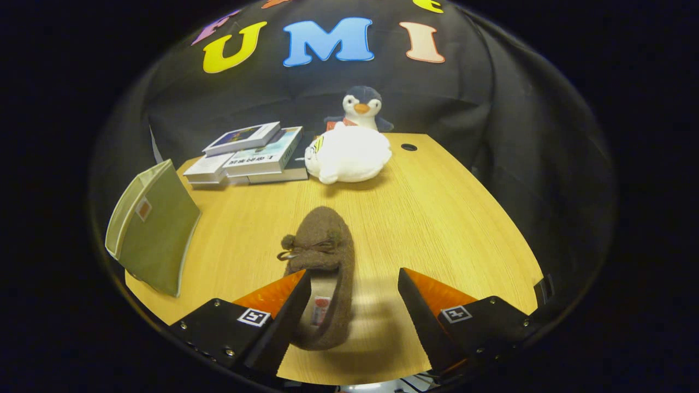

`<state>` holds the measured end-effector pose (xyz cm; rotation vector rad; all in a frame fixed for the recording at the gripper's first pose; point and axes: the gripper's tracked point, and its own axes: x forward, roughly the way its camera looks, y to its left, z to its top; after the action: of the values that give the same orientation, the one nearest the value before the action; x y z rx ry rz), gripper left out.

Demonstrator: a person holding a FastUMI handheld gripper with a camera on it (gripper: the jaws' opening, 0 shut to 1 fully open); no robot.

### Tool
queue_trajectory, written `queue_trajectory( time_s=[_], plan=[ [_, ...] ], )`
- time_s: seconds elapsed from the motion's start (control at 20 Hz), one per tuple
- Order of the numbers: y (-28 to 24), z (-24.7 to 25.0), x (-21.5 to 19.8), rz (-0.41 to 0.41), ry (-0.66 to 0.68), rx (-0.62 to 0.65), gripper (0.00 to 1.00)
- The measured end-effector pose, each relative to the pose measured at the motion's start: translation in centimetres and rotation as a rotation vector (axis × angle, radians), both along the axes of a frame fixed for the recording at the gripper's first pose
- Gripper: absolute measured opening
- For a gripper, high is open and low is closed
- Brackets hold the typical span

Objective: Open the storage box then place both shoes into the box .Put the left shoe in first, then the right shoe, with the right side of both shoes facing outward in a uniform manner.

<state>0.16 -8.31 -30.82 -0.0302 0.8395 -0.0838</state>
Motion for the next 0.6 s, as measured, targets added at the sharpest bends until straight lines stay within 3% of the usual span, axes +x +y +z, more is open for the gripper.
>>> queue_trajectory(
  time_s=[0.25,0.4,0.5,0.6],
  plan=[
    [-0.4,-3.1,0.0,-0.010,0.075,0.009,0.90],
    [0.4,-4.3,0.1,-0.036,0.108,0.072,0.64],
    [0.8,-4.5,0.2,-0.046,0.114,0.105,0.64],
    [1.3,-4.8,0.3,-0.064,0.118,0.123,0.33]
  ],
)
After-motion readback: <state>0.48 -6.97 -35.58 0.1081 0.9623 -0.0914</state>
